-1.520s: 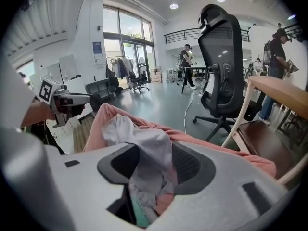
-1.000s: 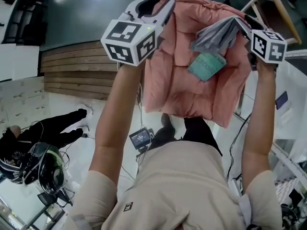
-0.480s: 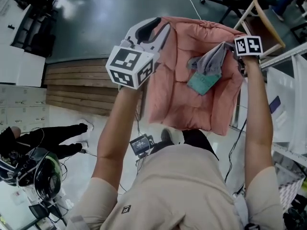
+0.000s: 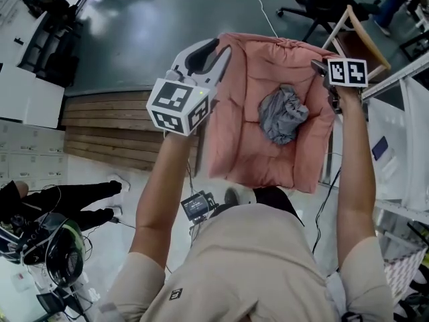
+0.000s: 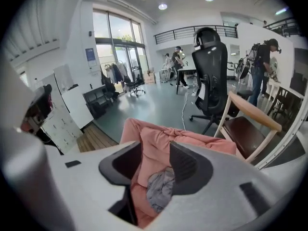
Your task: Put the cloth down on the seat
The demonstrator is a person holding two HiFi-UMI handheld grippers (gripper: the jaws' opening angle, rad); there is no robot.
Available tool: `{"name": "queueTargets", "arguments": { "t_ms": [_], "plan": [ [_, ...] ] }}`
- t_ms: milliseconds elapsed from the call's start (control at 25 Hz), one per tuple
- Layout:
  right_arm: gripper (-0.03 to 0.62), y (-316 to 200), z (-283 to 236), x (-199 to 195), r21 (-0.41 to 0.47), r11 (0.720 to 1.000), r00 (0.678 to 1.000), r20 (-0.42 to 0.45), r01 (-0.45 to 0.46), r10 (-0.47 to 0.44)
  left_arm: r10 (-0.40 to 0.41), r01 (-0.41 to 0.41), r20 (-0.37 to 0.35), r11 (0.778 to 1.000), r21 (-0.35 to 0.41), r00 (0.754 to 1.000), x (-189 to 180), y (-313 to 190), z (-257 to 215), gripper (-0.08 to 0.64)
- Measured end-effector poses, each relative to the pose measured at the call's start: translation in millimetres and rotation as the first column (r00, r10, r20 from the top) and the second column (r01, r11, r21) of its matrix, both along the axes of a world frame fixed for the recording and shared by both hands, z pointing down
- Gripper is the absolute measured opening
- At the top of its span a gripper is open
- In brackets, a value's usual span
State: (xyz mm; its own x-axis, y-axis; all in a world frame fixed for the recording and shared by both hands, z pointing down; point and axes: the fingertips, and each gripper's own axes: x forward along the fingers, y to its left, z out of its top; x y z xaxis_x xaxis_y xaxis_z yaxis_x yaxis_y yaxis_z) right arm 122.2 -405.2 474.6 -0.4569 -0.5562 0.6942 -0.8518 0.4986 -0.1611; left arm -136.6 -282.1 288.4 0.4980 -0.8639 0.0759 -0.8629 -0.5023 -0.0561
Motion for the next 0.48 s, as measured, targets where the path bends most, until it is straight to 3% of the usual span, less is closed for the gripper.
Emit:
{"name": "queueTargets", "arguments": {
  "t_ms": [120, 200, 320, 480],
  "plan": [
    [0.136, 13, -54, -11, 0.129, 0.992, 0.998, 0.059, 0.004, -0.011, 0.009, -0.008, -0.011, 1.000, 0.030, 1.000, 0, 10, -16, 0.101],
    [0.075, 28, -97, -18, 0.237, 0.971, 0.994, 0.111, -0.004, -0.023, 0.017, -0.016, -0.018, 0.998, 0.054, 1.000, 1, 20, -29, 0.100],
    [-0.005, 62, -162, -29, 0.395, 0.918, 0.979, 0.194, -0.024, -0.058, 0.031, -0.029, -0.029, 0.995, 0.091, 0.999, 2, 36, -51, 0.092],
    [-0.006, 116, -238, -44, 0.544, 0.838, 0.953, 0.274, -0.041, -0.132, 0.047, -0.040, -0.050, 0.990, 0.138, 0.998, -1, 63, -84, 0.078]
  ]
}}
